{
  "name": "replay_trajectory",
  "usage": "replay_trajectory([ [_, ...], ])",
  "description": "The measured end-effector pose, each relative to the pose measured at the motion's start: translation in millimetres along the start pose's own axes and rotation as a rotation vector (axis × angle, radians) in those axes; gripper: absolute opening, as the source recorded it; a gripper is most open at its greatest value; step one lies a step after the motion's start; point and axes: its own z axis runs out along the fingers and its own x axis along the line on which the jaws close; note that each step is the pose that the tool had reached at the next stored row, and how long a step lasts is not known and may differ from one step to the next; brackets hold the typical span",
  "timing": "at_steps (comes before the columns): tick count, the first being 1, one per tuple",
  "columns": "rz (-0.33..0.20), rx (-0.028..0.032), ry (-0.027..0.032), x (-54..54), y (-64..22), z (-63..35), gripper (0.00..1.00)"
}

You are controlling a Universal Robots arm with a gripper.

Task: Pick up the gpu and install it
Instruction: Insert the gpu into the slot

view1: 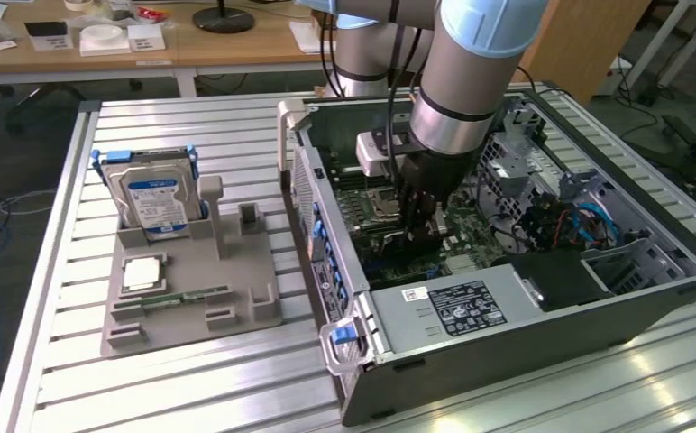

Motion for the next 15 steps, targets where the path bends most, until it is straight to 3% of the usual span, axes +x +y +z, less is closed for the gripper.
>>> replay_trajectory([
  [15,0.0,0.0,0.0002,-0.1,0.4,2.6,0.26],
])
